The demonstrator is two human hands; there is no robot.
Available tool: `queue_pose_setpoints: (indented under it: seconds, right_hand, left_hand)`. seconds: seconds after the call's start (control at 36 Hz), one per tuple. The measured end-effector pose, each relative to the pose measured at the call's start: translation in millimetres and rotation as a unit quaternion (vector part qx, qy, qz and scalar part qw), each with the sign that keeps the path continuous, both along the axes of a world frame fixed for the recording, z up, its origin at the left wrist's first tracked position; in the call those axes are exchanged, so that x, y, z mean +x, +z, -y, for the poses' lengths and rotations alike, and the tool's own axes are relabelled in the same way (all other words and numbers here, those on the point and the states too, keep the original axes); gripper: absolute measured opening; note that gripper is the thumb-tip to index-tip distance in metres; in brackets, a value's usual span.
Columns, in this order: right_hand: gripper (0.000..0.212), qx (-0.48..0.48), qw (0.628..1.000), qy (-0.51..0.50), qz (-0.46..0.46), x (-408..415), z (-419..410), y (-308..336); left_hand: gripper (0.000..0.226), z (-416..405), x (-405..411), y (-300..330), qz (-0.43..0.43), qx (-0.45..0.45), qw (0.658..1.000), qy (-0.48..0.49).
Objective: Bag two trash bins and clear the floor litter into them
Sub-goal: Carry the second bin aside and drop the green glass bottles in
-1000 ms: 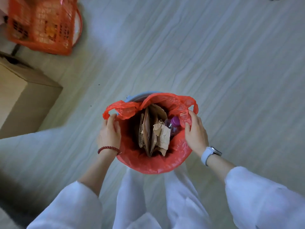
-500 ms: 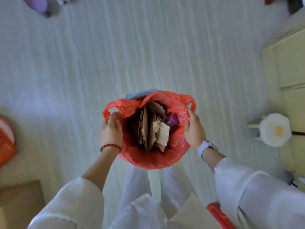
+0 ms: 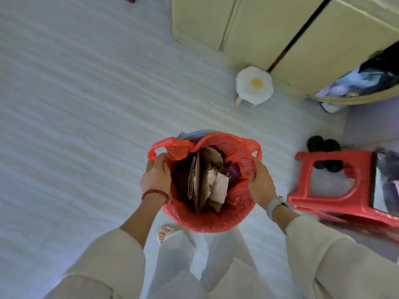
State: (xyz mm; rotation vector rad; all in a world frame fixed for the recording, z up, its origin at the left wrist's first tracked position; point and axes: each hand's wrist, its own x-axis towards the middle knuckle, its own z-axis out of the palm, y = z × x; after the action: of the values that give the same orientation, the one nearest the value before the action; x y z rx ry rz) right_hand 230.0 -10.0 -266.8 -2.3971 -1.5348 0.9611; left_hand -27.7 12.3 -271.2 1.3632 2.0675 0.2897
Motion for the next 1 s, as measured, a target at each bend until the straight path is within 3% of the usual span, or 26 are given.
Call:
queue_pose_setpoints:
  seconds: [0.28, 0.69, 0.86, 1.0]
  right_hand:
    - [0.049, -0.002, 0.984, -0.178, -0.018, 182, -46, 8]
    - [0.053, 0.009, 0.936, -0.353, -0.004, 395, -147, 16]
    - [0.052, -0.024, 0.909, -0.415, 0.01, 470, -206, -12]
    - [0.059, -0.033, 0.896, -0.443, 0.005, 533, -254, -72]
  left_hand:
    - [0.037, -137, 201, 13, -0.028, -0.021, 0.981, -0.193]
    - [0.041, -314, 468, 23, 0.023, 0.003, 0.924, -0.381]
    - [0.046, -385, 567, -14, 0.025, -0.042, 0.902, -0.428]
    - [0.057, -424, 637, -74, 0.01, -0.089, 0.891, -0.445]
